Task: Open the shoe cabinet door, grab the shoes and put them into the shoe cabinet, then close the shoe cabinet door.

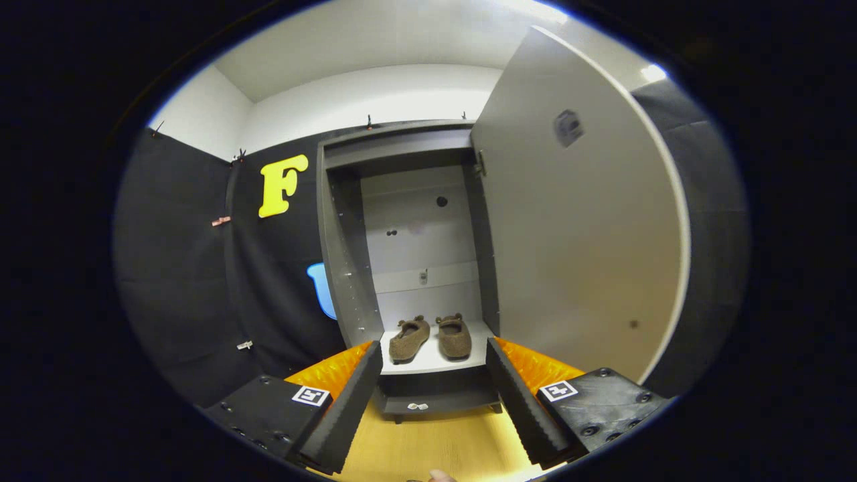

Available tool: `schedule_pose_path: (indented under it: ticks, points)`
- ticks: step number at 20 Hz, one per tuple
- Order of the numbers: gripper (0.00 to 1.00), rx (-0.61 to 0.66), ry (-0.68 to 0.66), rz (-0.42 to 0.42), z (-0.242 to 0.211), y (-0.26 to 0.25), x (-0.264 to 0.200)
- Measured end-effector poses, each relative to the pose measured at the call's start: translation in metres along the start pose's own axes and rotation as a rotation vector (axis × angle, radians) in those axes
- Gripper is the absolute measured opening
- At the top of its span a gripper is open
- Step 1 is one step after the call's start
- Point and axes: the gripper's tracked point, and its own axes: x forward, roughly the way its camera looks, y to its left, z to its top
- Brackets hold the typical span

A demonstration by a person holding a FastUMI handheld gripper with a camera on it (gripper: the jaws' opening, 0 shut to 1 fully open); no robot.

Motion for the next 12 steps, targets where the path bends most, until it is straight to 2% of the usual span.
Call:
schedule_pose_path:
  ticks: [6,12]
  points:
    - [0.98,-0.046,-0.019,-0.055,0.020,-0.073,-0.067]
    - [0.98,-0.071,-0.032,-0.121,0.030,-0.155,-0.088]
